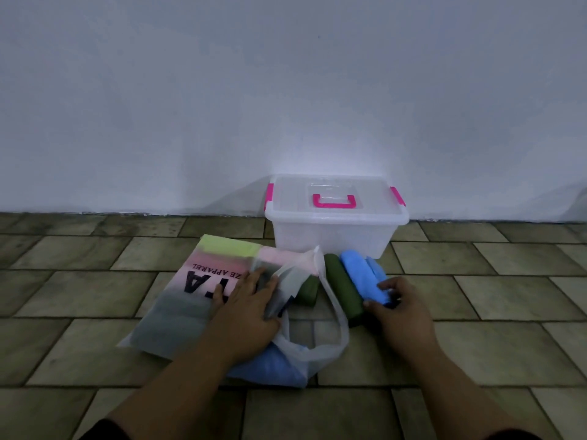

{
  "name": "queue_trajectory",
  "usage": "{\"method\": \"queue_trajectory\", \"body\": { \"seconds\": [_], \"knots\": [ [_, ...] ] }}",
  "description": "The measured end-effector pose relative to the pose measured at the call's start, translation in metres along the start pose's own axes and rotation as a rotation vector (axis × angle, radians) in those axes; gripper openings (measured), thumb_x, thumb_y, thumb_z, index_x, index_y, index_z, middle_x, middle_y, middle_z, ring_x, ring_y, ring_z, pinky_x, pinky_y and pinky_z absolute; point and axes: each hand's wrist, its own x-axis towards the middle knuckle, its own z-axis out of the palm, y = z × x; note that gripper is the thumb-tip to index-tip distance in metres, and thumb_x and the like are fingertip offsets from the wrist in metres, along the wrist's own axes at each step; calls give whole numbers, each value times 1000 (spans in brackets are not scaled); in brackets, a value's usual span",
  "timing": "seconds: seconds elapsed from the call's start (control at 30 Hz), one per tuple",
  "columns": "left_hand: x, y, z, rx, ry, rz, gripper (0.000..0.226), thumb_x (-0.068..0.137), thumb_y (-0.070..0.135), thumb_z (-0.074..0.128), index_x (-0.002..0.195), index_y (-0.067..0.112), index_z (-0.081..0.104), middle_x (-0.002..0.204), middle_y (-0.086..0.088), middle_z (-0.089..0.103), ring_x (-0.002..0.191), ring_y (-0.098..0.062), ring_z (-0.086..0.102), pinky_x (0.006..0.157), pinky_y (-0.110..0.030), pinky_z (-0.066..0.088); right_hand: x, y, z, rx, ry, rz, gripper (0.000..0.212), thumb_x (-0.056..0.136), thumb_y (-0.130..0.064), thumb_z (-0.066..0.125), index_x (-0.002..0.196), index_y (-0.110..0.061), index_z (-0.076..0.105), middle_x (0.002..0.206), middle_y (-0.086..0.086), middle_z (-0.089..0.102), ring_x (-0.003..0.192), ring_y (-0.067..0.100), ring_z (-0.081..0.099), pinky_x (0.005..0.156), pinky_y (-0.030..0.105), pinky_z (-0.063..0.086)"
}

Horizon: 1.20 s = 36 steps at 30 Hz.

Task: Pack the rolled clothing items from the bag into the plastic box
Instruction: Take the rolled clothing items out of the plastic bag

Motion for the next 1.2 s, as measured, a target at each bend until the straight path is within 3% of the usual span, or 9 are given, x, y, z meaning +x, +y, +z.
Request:
{"method": "queue_trajectory", "body": {
  "seconds": [0.17, 0.23, 0.3, 0.37, 0.47, 0.7, 0.83, 1.03, 1.2],
  "knots": [
    [19, 9, -12, 26, -16, 26, 88, 69, 81, 30, 147, 45, 8, 157, 14, -16, 145, -18, -11, 109, -62, -6, 1, -25, -2, -306, 17, -268, 30, 72, -32, 76, 96, -31, 58, 96, -8, 48, 83, 8, 48, 68, 23, 37],
    [35, 12, -20, 121, -58, 93, 85, 73, 69, 43, 147, 44, 8, 158, 10, -15, 146, -22, -12, 109, -63, -6, -6, -45, 8, -237, -3, -483, 23, 72, -24, 74, 92, -25, 63, 92, -10, 53, 83, 4, 48, 69, 23, 39],
    [49, 13, -28, 130, -123, 112, 82, 78, 49, 53, 148, 42, 10, 160, 6, -9, 146, -24, -6, 114, -57, 1, -13, -62, 24, -265, -214, -598, 20, 73, -22, 70, 92, -25, 64, 91, -10, 58, 83, 2, 50, 73, 22, 44],
    [56, 11, -33, 55, -170, 104, 82, 80, 28, 57, 149, 38, 14, 161, 1, 0, 146, -24, 6, 118, -45, 14, -13, -65, 40, -353, -340, -622, 26, 76, -25, 65, 102, -25, 62, 103, -8, 61, 93, 6, 53, 79, 23, 44],
    [53, -2, -33, -72, -138, 74, 83, 78, 12, 56, 148, 38, 21, 160, 7, 8, 143, -22, 22, 112, -38, 29, 0, -63, 54, -470, -301, -562, 36, 79, -34, 63, 112, -25, 55, 116, -6, 58, 106, 13, 53, 86, 23, 40],
    [37, -10, -15, -109, 28, 105, 69, 85, 28, 51, 146, 44, 23, 158, 9, 18, 142, -19, 20, 114, -37, 21, 11, -69, 73, -648, -317, -570, 37, 75, -45, 64, 100, -25, 45, 106, 0, 58, 97, 20, 53, 85, 36, 45],
    [35, -10, -12, -134, 72, 104, 67, 87, 34, 51, 146, 45, 21, 158, 8, 19, 142, -19, 21, 115, -34, 16, 6, -71, 55, -455, -340, -541, 32, 70, -34, 68, 92, -25, 45, 94, -3, 56, 85, 18, 55, 72, 34, 46],
    [36, -11, -9, -65, 58, 117, 67, 89, 39, 50, 148, 42, 17, 159, 7, 16, 144, -18, 17, 116, -35, 12, 1, -45, -18, 13, -83, -319, 34, 65, -12, 74, 82, -34, 55, 86, -16, 59, 80, 1, 57, 57, 14, 47],
    [35, -10, -7, -30, 54, 125, 67, 90, 36, 49, 149, 38, 17, 159, 5, 14, 145, -18, 14, 117, -36, 11, 8, -2, -49, 149, 339, -92, 33, 70, -13, 76, 82, -32, 50, 87, -5, 61, 78, 14, 61, 55, 26, 43]
  ]
}}
